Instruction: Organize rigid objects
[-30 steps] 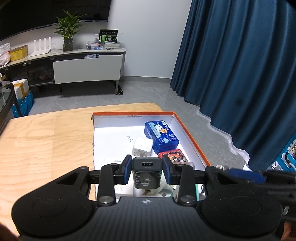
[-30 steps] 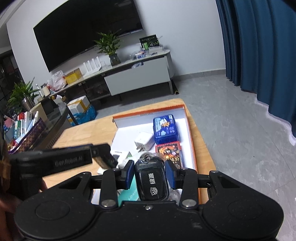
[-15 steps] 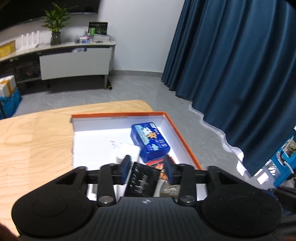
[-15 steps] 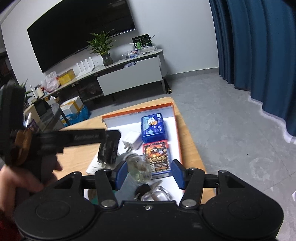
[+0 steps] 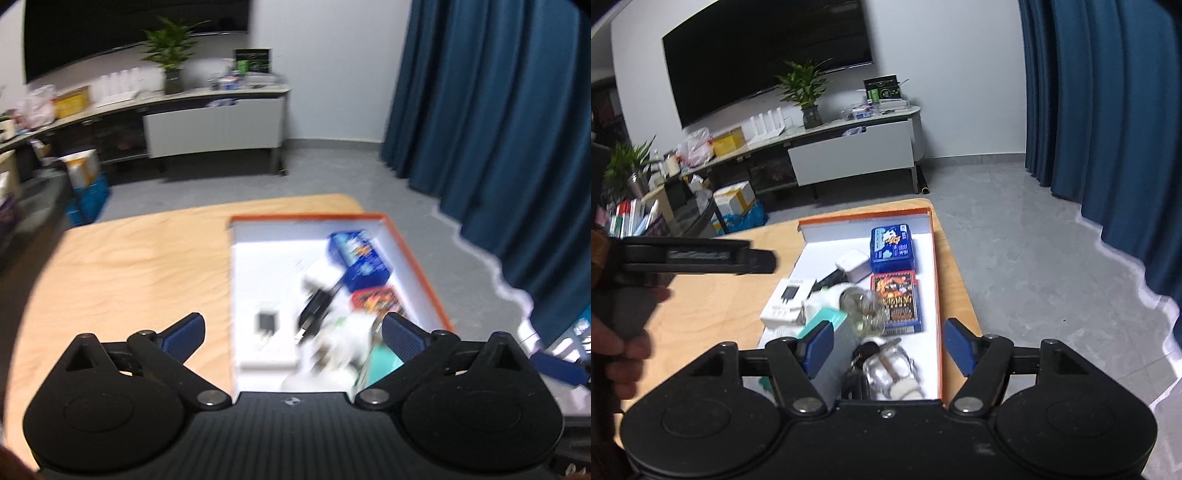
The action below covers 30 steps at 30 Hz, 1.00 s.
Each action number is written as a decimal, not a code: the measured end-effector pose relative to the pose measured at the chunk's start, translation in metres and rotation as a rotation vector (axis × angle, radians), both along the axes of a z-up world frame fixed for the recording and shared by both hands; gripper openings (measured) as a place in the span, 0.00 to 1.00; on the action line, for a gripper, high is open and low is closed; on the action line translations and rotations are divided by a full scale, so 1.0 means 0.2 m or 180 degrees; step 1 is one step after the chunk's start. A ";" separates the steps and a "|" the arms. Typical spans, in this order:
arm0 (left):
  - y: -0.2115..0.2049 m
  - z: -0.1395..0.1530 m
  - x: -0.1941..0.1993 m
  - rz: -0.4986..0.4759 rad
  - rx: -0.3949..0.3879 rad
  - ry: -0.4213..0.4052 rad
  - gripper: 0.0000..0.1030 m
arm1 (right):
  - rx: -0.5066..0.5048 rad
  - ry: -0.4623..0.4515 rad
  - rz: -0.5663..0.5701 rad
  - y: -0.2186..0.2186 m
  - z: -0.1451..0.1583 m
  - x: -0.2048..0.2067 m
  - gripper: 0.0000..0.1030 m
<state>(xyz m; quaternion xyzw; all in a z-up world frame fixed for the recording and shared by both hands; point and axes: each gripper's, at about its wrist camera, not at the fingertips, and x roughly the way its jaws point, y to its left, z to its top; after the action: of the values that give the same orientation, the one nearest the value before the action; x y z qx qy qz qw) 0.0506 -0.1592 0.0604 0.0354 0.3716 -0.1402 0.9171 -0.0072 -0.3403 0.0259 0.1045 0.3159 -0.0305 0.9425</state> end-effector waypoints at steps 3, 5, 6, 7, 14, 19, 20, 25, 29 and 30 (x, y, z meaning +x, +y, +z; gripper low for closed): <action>0.06 -0.01 -0.11 0.0135 0.0050 0.0069 1.00 | -0.0058 0.0036 0.0044 0.04 -0.01 -0.05 0.79; 0.10 -0.04 -0.18 0.0228 0.0057 0.0135 1.00 | -0.0070 0.0070 0.0057 0.06 -0.02 -0.08 0.80; 0.10 -0.07 -0.21 0.0249 0.0065 0.0180 1.00 | -0.0070 0.0103 0.0061 0.06 -0.03 -0.09 0.80; 0.11 -0.09 -0.24 0.0249 0.0071 0.0224 1.00 | -0.0070 0.0144 0.0064 0.07 -0.05 -0.10 0.80; 0.12 -0.22 -0.34 0.0292 0.0167 0.0442 1.00 | -0.0128 0.0359 0.0072 0.12 -0.15 -0.15 0.80; 0.10 -0.24 -0.38 0.0294 0.0197 0.0387 1.00 | -0.0126 0.0352 0.0038 0.11 -0.15 -0.17 0.80; 0.10 -0.23 -0.39 0.0291 0.0202 0.0369 1.00 | -0.0124 0.0344 0.0030 0.11 -0.15 -0.18 0.80; 0.07 -0.23 -0.43 0.0303 0.0195 0.0310 1.00 | -0.0109 0.0348 0.0008 0.09 -0.16 -0.20 0.80; 0.06 -0.22 -0.45 0.0314 0.0202 0.0289 1.00 | -0.0109 0.0340 0.0002 0.09 -0.16 -0.22 0.80; 0.06 -0.22 -0.45 0.0312 0.0208 0.0283 1.00 | -0.0107 0.0338 0.0000 0.09 -0.16 -0.22 0.80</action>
<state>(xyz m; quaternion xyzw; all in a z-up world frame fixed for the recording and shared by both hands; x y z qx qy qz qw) -0.0395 -0.1480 0.0160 0.0408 0.4175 -0.0843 0.9038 -0.0512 -0.3227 -0.0051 0.0869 0.3650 -0.0413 0.9260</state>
